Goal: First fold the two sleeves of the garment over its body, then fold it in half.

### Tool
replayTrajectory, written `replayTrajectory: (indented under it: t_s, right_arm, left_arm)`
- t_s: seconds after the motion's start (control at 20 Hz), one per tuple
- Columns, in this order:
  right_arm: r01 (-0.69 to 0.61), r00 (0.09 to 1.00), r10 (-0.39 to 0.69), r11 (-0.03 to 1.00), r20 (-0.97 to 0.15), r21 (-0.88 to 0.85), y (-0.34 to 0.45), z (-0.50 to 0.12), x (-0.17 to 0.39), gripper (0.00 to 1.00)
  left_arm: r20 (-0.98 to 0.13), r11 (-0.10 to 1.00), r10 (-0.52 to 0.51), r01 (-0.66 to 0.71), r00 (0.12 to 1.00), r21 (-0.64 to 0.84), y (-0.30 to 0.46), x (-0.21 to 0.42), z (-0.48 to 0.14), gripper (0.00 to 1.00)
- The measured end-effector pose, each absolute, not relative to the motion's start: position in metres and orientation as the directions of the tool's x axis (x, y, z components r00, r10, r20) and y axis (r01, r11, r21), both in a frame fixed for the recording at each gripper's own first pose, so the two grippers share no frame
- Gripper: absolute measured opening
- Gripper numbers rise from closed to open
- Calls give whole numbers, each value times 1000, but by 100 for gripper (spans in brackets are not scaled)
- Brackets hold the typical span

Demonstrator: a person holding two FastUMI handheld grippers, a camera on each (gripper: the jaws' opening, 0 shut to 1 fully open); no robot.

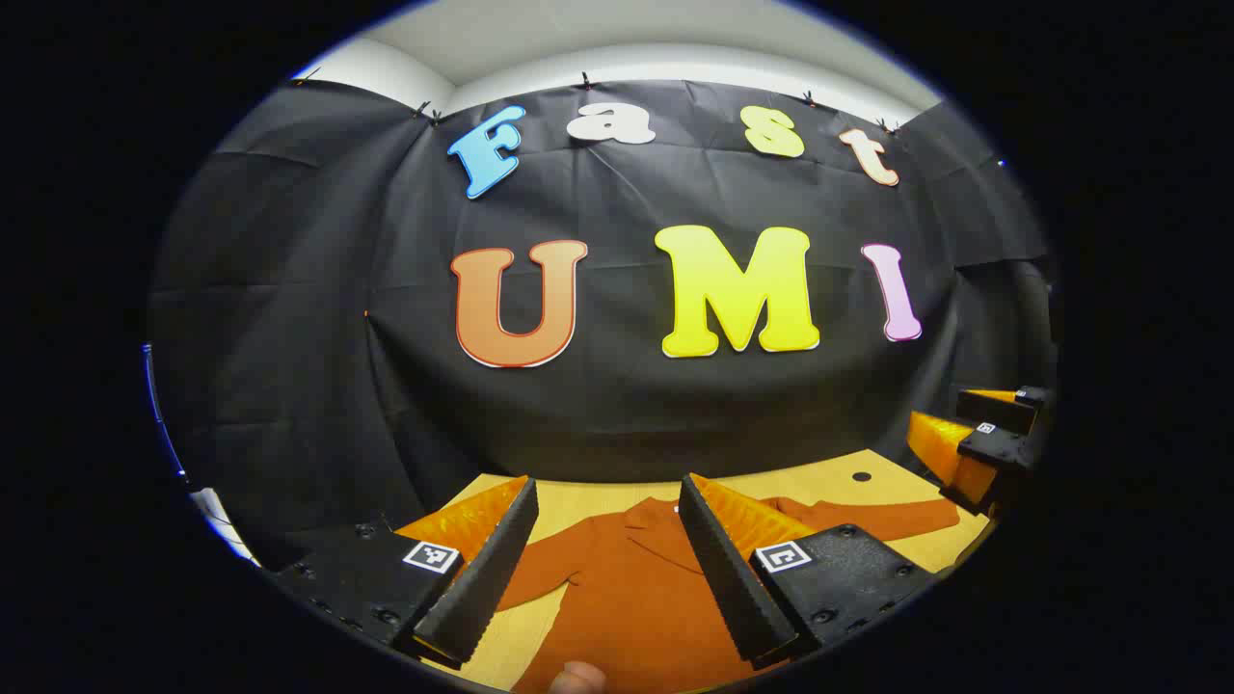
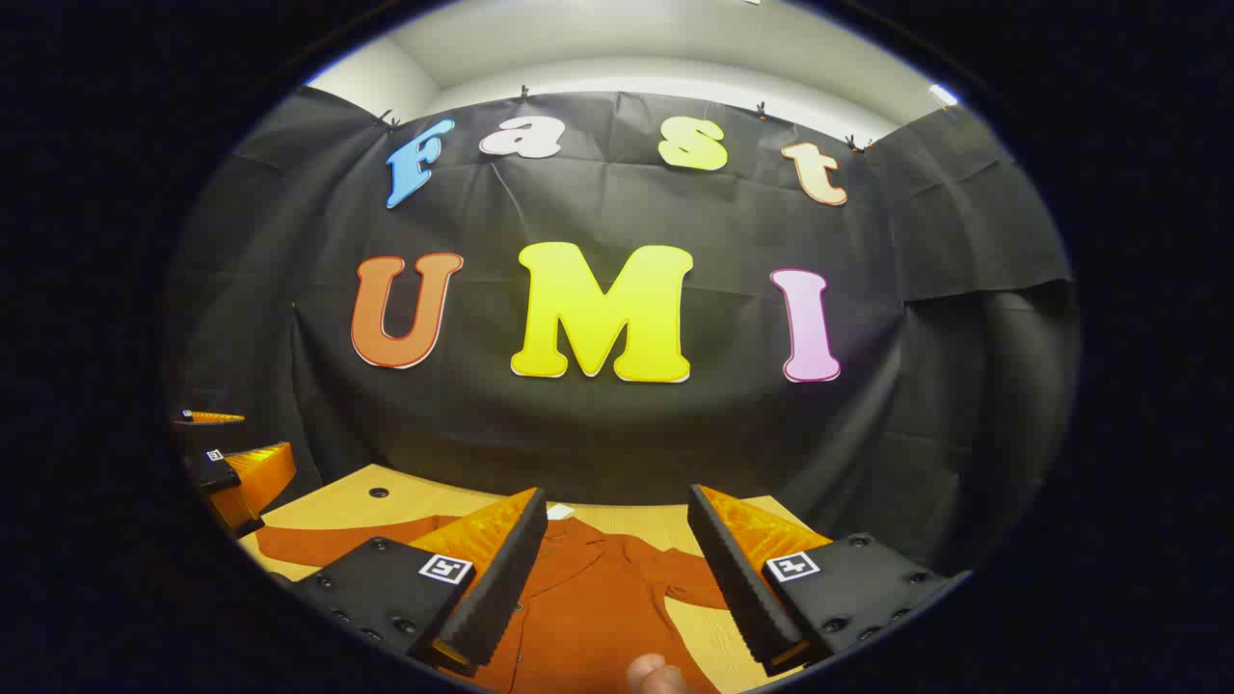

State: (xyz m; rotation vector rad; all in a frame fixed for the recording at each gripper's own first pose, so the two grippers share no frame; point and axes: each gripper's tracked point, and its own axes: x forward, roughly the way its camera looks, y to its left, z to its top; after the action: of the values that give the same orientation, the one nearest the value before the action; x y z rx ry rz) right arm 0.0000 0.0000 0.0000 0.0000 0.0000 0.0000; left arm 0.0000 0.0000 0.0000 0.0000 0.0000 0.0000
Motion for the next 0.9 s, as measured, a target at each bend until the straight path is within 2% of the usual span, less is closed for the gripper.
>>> replayTrajectory:
  t_s: [0.35,0.9]
  right_arm:
    - [9,1000,-9,1000,-15,-21,-21,-4,-9,94]
    - [-28,999,27,999,-36,-21,-33,-10,-1,94]
  left_arm:
    - [-37,1000,-15,15,999,-9,-13,5,-15,96]
    - [-13,1000,-13,13,1000,-2,-33,4,-6,96]
